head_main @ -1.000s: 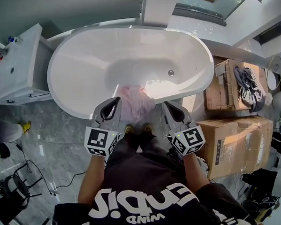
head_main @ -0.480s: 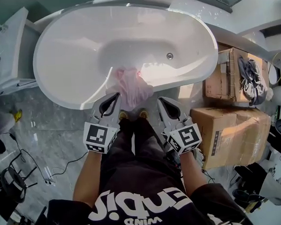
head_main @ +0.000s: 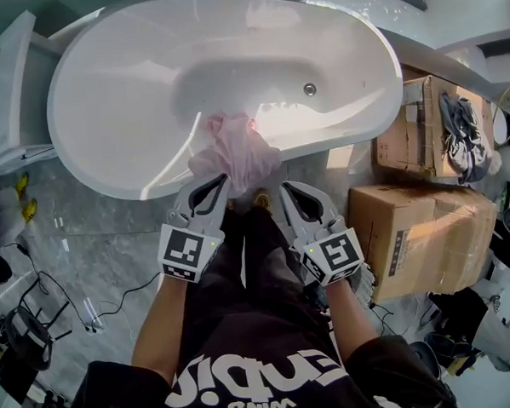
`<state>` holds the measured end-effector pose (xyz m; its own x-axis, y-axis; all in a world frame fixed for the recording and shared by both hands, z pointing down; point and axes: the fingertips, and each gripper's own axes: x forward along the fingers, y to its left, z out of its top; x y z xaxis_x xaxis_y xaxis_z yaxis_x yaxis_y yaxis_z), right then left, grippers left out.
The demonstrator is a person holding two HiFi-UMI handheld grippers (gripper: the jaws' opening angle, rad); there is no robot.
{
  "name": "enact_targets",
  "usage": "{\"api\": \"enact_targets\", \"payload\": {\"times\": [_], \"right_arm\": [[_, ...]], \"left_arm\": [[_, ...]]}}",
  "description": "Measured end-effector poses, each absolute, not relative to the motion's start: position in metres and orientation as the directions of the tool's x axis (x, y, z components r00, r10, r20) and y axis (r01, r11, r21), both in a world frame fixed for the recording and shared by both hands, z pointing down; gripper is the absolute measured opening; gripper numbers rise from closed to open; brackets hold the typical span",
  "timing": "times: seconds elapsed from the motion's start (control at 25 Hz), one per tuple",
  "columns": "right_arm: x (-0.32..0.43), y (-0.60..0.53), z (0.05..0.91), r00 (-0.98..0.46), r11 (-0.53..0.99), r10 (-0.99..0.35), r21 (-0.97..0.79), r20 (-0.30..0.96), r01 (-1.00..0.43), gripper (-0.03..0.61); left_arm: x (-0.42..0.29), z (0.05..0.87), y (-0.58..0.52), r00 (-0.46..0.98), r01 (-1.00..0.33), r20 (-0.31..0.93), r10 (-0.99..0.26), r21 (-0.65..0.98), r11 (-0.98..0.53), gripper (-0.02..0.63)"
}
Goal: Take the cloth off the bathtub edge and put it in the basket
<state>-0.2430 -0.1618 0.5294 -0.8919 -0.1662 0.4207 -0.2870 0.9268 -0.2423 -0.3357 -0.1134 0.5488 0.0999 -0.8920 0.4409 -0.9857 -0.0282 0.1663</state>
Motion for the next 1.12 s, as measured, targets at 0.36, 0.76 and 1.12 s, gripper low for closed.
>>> {"api": "enact_targets", "payload": {"times": [0.36, 0.76, 1.12], "right_arm": [[-0.239, -0.167, 0.533, -0.887, 0.924, -0.177, -0.239, 0.427, -0.300, 0.009], [-0.233, -0.171, 0.535, -0.879, 0.924, -0.179, -0.232, 0.442, -0.304, 0.009], [-0.221, -0.173, 0.546, -0.866, 0.916, -0.189, -0.235, 0.463, -0.325, 0.009]], "left_arm": [[-0.322, 0.569, -0.109, 0.187, -0.978, 0.506, -0.842, 0.174, -0.113, 0.117], [-0.316, 0.595, -0.111, 0.236, -0.971, 0.575, -0.783, 0.168, -0.169, 0.337], [-0.321, 0.652, -0.108, 0.234, -0.970, 0.677, -0.698, 0.112, -0.217, 0.336]]}}
